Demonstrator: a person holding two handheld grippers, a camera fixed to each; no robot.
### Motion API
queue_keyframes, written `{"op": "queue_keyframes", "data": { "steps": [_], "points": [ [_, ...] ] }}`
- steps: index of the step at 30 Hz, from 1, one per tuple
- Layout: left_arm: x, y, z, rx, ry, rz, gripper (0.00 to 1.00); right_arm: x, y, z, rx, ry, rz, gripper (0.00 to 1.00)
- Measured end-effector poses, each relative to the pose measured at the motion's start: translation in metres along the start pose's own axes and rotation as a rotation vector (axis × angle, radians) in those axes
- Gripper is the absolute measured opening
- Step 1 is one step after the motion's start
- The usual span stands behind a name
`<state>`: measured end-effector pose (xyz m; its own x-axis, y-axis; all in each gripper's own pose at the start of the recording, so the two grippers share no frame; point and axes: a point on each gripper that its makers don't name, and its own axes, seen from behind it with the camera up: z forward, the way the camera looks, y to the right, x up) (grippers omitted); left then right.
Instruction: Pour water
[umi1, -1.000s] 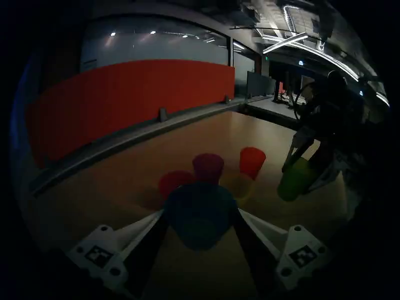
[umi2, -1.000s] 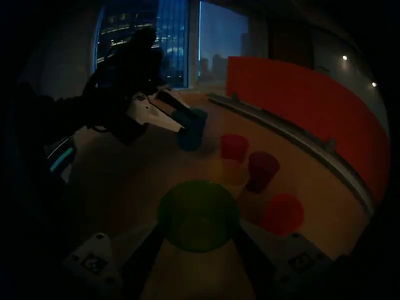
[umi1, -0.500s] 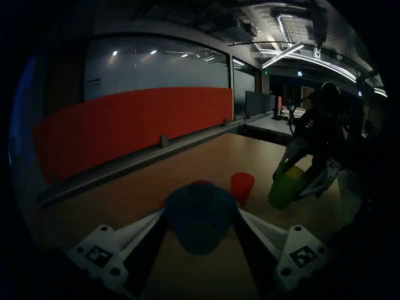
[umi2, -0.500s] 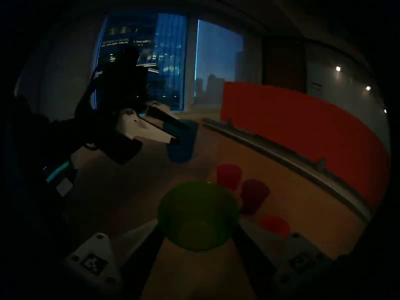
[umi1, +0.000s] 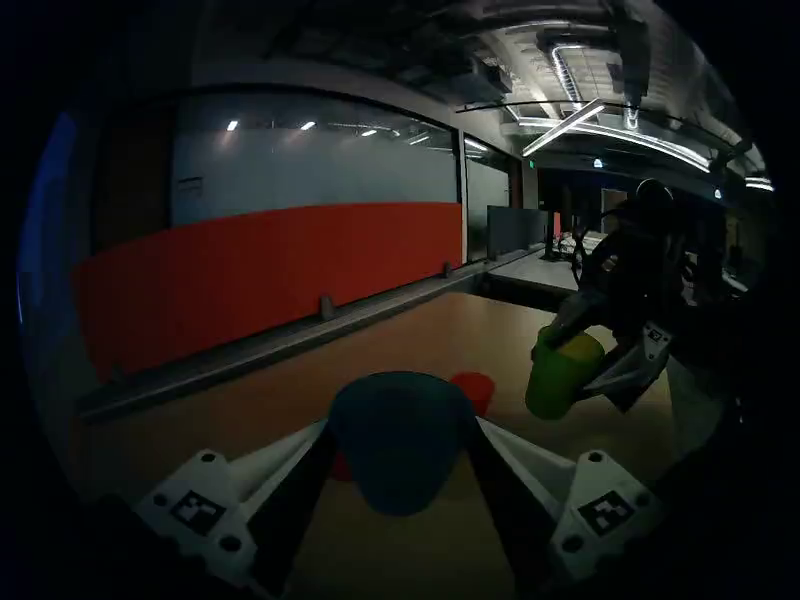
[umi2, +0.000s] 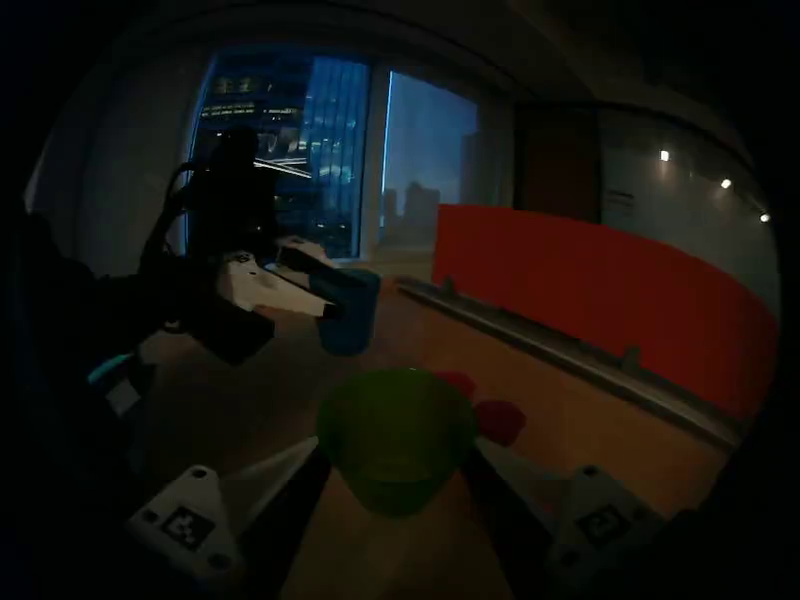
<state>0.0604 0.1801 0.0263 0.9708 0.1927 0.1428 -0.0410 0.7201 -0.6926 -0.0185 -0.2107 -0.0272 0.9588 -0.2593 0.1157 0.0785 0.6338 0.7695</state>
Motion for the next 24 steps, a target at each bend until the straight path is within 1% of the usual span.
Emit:
{"op": "queue_keyframes", "data": {
  "steps": [8, 15, 24],
  "points": [
    [0.009, 0.001, -0.005, 0.000, 0.035, -0.017, 0.86, 0.015, 0.001, -0.003, -0.013, 0.049, 0.005, 0.99],
    [0.014, 0.003, -0.008, -0.003, 0.050, -0.016, 0.86, 0.029, 0.003, -0.007, -0.023, 0.091, 0.005, 0.99],
    [0.019, 0.005, -0.010, -0.003, 0.065, -0.011, 0.86, 0.035, 0.005, -0.007, -0.032, 0.106, 0.001, 0.99]
  ]
}}
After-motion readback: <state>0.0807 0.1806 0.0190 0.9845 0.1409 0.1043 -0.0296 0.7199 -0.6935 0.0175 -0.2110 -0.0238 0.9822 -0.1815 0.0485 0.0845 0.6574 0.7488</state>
